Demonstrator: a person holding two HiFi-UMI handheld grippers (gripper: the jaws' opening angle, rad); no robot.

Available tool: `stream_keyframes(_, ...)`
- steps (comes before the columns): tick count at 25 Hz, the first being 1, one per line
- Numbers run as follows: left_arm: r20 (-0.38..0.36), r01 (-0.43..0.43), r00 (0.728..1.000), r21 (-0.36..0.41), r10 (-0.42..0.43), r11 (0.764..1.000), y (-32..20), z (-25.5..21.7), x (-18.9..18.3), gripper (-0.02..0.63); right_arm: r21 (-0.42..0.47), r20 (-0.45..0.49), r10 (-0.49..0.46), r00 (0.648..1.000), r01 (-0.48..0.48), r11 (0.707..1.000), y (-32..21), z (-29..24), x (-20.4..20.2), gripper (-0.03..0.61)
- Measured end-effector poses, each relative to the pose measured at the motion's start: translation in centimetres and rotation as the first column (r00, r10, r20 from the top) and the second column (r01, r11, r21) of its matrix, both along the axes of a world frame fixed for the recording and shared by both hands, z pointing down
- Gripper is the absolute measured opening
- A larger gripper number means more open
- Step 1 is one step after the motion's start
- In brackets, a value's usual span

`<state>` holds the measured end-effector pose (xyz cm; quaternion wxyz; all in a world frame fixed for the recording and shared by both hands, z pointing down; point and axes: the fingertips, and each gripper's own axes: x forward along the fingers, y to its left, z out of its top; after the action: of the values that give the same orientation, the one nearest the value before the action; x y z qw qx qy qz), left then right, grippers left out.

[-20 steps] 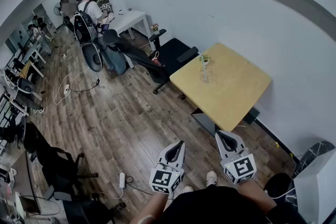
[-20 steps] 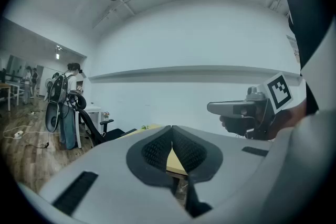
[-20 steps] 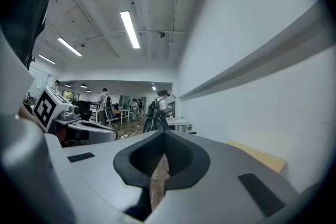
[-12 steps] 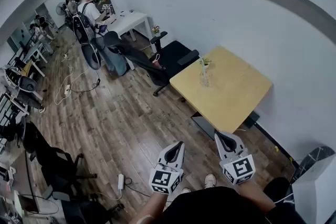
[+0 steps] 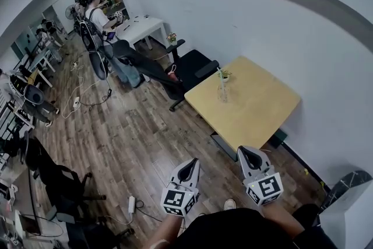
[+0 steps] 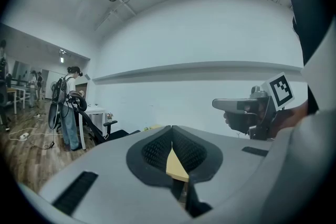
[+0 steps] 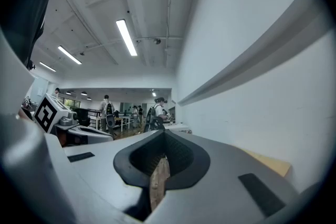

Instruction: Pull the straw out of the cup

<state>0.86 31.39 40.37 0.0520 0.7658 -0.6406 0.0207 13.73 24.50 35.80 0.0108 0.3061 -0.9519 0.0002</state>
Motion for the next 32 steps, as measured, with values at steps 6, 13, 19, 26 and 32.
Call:
stream_keyframes(6,-0.005,0.024,1.0,-0.004,-0.024,1.0,-2.0,-0.5,2.3,0.02,-0.009,0.022,-0.039,0.999,0.04,0.999,-2.3,-0.7,2.3,0.018)
stream_keyframes(13,0.011,0.126,0.992,0.0,-0.126,0.992,-2.6,-1.2,0.8,0.02,-0.015,0.022,-0.094,0.995,0.094,0.995,-3.3,-0.4,3.4,0.018)
stream_keyframes(19,-0.018,0.132,0.991,0.005,-0.132,0.991,-4.3,-0.8,0.4,0.02,-0.06,0.005,-0.072,0.997,0.072,0.996,-5.7,0.9,3.5,0.018)
stream_keyframes(26,-0.021,0.117,0.993,-0.006,-0.117,0.993,-6.5,-0.5,-1.8,0.02,-0.046,-0.008,-0.052,0.999,0.052,0.998,-7.9,1.5,1.5,0.018)
stream_keyframes(32,-0.03,0.093,0.995,-0.016,-0.093,0.996,-9.6,-0.2,-3.8,0.02,-0.045,-0.038,-0.015,0.999,0.014,0.999,-10.9,2.4,-0.5,0.052)
